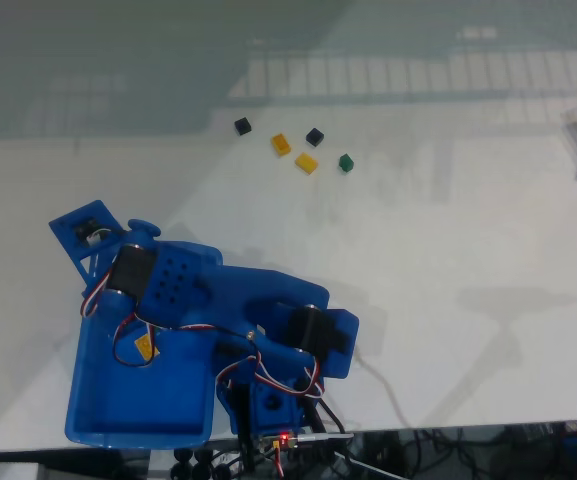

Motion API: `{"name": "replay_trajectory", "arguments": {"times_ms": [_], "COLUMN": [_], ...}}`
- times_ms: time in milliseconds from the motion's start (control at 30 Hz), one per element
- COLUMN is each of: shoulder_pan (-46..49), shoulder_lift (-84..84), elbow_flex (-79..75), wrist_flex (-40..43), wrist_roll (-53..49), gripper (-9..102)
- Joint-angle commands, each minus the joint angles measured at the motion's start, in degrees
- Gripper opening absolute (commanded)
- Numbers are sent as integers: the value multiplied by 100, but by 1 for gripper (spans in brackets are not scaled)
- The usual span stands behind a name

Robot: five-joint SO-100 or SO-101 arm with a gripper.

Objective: Pick up all the lego then put into the bin

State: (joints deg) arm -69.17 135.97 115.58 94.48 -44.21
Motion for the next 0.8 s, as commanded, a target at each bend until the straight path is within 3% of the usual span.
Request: {"name": "replay_trajectory", "arguments": {"times_ms": [0,133,333,500,600,767], "shoulder_pan": [62,281,1028,3032,4438,5766], "shoulder_lift": [114,185,255,-457,-1292,-2883], "elbow_flex": [-88,-114,-316,-1292,-1811,-2391], "wrist_flex": [-9,26,70,-492,-1380,-2470], "wrist_roll": [-35,-88,-264,-70,466,1002], "gripper": [11,26,29,31,32,33]}}
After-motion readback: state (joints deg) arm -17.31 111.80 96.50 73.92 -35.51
